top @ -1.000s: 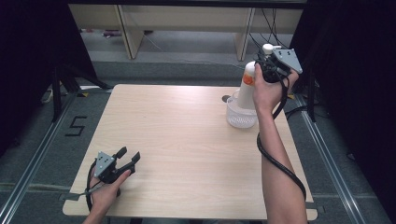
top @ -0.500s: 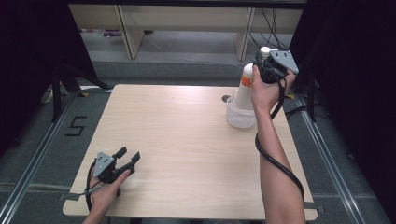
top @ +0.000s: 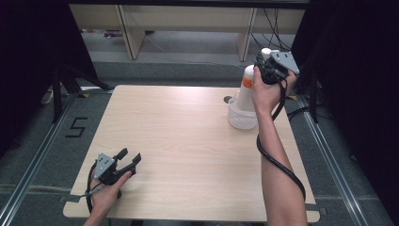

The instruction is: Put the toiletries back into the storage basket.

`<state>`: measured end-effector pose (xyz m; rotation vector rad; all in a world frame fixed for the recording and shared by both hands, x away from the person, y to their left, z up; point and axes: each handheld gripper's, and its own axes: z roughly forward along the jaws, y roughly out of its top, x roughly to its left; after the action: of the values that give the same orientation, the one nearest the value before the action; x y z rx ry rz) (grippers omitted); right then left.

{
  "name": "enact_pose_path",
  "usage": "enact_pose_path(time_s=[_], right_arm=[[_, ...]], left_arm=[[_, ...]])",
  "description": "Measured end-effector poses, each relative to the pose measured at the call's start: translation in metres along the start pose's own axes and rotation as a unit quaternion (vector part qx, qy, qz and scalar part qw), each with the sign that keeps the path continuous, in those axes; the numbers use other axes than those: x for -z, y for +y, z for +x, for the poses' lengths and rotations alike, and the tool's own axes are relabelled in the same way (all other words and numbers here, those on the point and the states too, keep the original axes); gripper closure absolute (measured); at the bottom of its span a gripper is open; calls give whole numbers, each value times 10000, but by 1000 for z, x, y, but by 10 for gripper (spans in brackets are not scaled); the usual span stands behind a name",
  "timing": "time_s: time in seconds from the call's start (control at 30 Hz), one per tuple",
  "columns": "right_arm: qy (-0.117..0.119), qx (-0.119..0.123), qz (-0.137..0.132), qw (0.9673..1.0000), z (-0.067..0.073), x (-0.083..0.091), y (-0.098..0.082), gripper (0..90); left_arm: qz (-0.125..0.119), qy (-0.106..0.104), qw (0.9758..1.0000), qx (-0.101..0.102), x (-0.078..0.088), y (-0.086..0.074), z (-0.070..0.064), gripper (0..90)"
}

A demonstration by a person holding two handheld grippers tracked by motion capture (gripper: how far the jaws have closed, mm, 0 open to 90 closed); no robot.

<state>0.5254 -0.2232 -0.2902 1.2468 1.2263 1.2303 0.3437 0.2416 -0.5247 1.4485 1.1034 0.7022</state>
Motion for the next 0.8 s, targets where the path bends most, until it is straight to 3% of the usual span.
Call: enact_pose_path(time_s=[0.8], right_arm=[[-4,83,203,9998,1,-8,-14,602]], left_arm=[[62,32,10000,29,1,0,0,363]])
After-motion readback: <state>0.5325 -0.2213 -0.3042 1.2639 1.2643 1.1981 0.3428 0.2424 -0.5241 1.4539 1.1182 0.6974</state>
